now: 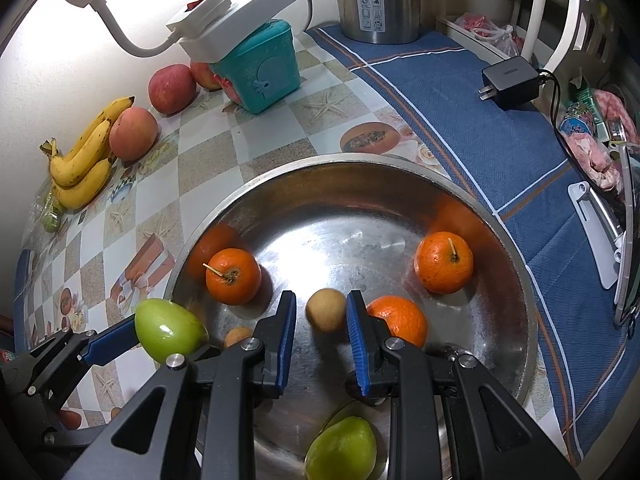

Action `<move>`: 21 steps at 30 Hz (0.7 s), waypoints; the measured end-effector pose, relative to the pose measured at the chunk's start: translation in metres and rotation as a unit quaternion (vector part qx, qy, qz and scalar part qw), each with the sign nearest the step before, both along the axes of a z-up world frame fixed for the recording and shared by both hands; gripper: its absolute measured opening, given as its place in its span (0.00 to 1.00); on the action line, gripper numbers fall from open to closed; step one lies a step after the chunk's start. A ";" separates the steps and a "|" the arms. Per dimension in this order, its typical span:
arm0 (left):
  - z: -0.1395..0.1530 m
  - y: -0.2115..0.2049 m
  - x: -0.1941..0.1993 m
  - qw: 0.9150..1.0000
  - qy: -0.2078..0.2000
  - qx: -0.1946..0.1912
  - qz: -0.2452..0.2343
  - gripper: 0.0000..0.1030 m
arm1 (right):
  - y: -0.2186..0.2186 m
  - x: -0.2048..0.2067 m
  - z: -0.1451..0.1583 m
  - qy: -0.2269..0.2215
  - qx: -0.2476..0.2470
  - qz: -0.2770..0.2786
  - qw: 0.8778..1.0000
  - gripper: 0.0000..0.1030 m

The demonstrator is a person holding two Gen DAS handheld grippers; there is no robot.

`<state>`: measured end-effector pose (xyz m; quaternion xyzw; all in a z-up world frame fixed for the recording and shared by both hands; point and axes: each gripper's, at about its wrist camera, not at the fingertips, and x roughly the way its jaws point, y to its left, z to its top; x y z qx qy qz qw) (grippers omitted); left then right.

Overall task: Organize fruits
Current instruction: 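Open the right tool to drop the kiwi while the left tool carries the mango over the pan, then lower the mango into the pan and open the left tool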

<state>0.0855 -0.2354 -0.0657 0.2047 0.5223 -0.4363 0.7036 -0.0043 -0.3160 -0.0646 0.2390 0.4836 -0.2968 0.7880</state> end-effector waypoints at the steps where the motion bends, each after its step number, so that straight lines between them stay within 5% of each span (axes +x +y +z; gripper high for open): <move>1: 0.000 0.000 0.000 1.000 0.000 0.000 0.000 0.60 | 0.000 0.000 0.000 0.000 0.000 0.000 1.000 0.26; 21: 0.001 0.003 0.005 1.000 0.005 0.002 0.009 0.68 | -0.001 -0.001 0.005 -0.008 0.003 -0.002 1.000 0.26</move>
